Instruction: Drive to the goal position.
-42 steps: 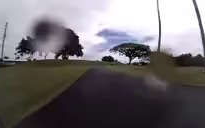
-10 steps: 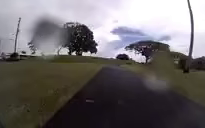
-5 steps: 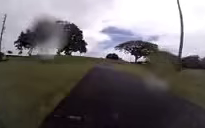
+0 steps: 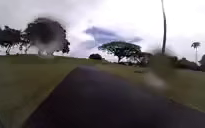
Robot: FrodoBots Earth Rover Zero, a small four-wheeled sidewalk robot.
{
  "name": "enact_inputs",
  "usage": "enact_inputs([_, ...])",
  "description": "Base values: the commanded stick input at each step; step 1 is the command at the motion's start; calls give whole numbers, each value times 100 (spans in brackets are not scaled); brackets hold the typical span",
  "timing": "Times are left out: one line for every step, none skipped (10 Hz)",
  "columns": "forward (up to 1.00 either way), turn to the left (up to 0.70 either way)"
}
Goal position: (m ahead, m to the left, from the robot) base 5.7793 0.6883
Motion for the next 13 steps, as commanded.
enact_inputs([85,0])
enact_inputs([85,0])
enact_inputs([85,0])
enact_inputs([85,0])
enact_inputs([85,0])
enact_inputs([85,0])
enact_inputs([85,0])
enact_inputs([85,0])
enact_inputs([85,0])
enact_inputs([85,0])
enact_inputs([85,5])
enact_inputs([85,25])
enact_inputs([85,33])
